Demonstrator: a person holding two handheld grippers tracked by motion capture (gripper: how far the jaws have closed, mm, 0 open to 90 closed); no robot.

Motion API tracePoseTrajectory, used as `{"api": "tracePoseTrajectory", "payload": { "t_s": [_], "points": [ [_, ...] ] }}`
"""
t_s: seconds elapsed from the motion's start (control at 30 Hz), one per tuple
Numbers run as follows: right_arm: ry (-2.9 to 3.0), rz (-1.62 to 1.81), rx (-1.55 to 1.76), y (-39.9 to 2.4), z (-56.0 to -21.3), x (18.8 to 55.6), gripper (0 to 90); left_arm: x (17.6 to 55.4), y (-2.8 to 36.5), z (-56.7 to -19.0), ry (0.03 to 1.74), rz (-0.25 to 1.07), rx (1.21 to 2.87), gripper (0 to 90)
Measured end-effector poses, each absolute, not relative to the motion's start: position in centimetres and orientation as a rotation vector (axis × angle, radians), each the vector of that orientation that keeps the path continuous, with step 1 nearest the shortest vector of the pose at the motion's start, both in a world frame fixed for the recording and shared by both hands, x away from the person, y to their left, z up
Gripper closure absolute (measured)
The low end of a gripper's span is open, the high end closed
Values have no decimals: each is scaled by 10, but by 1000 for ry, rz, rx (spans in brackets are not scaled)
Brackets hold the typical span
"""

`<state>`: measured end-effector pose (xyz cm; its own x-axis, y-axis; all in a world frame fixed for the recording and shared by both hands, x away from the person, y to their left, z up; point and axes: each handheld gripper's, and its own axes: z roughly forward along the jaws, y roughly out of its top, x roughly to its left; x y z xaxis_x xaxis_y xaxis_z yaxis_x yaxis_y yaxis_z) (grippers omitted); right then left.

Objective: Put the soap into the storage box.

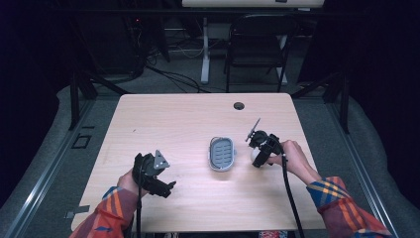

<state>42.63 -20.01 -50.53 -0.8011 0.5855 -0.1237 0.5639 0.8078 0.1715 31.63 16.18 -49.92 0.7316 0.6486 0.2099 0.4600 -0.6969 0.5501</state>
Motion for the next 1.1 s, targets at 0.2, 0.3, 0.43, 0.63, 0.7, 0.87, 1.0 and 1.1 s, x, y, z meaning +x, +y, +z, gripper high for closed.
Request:
{"api": "tracePoseTrajectory", "payload": {
  "t_s": [0.2,0.3,0.43,0.63,0.7,0.87,1.0,1.1],
  "points": [
    [2819,165,897,-198,-503,430,241,315,162,-498,842,539,2460,2],
    [2817,170,892,-196,-501,430,241,316,162,-499,841,543,2462,2],
    [2819,187,884,-193,-500,433,241,317,162,-499,843,537,2466,2],
    [2809,187,884,-190,-494,437,241,316,162,-499,845,543,2465,2],
    [2804,193,885,-190,-491,438,241,316,162,-499,843,544,2461,2],
    [2800,202,883,-188,-485,440,241,316,162,-499,842,547,2461,2],
    [2797,214,888,-187,-484,440,241,316,163,-499,840,537,2464,2],
    [2799,215,892,-187,-484,441,241,317,163,-500,843,531,2468,2]
  ]
}}
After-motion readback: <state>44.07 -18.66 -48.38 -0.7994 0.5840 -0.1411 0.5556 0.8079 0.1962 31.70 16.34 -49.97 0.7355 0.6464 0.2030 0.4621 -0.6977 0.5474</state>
